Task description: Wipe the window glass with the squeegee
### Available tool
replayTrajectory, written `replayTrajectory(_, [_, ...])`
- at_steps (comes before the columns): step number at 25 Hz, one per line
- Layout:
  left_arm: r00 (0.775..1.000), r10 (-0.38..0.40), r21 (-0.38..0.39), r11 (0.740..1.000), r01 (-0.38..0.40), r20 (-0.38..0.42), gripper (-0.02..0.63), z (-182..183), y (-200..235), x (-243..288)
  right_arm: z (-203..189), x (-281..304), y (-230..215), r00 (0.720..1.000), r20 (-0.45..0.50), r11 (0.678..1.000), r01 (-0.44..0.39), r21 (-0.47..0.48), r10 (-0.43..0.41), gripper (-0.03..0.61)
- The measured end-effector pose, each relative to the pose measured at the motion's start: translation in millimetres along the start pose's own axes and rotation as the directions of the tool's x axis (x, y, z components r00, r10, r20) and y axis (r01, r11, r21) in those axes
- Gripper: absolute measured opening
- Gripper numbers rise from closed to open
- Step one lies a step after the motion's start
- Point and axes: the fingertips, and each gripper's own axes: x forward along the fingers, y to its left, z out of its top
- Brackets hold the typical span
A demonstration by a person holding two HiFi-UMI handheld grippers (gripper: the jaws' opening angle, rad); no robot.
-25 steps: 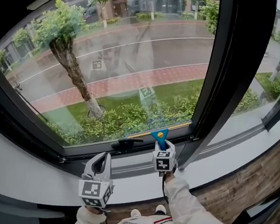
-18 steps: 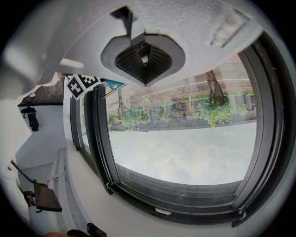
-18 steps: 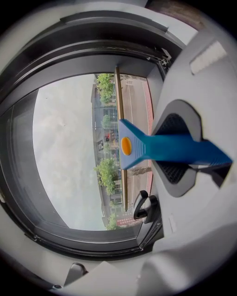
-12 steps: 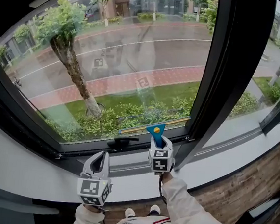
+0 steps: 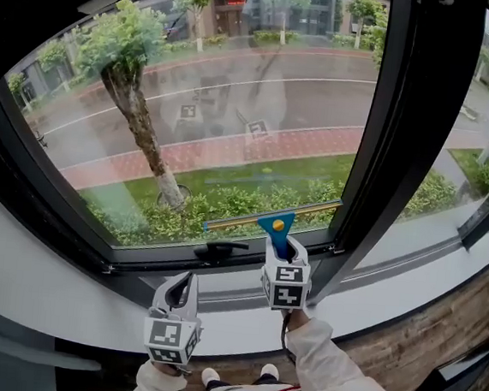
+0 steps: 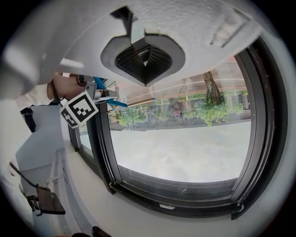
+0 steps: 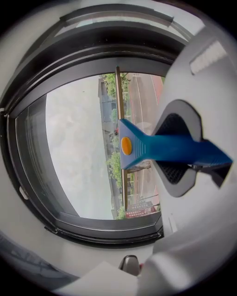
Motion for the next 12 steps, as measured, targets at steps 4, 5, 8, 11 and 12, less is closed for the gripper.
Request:
replayTrajectory(4, [1.0, 0.001, 0.003, 1.0, -0.001, 0.028, 0.0, 1.1, 23.9, -12.4, 27.0, -14.4, 24.6, 0.999, 0.034, 1.0, 0.003, -0.011, -0.003, 0.104])
replayTrajectory(5, [0.999, -0.001, 0.011, 1.0, 0.0, 0.038, 0.0, 1.2, 31.6, -16.5, 33.5, -17.2, 32.8, 0.999, 0.043, 1.0, 0.005, -0.015, -0.005, 0.103])
replayTrajectory(8, [0.997, -0.001, 0.037, 0.999, -0.001, 0.071, 0.0, 3.2, 59.9, -31.3, 50.2, -24.4, 60.4, 0.998, 0.066, 1.0, 0.016, -0.021, -0.014, 0.104])
replayTrajectory(11, [0.995, -0.001, 0.036, 0.999, -0.002, 0.097, 0.0, 5.1, 93.4, -48.4, 64.6, -29.9, 92.6, 0.996, 0.087, 0.999, 0.027, -0.023, -0.025, 0.104])
replayTrajectory(12, [0.995, -0.002, 0.032, 0.999, -0.001, 0.104, 0.0, 5.1, 104.4, -54.3, 69.4, -31.8, 104.2, 0.995, 0.093, 0.999, 0.03, -0.025, -0.028, 0.104])
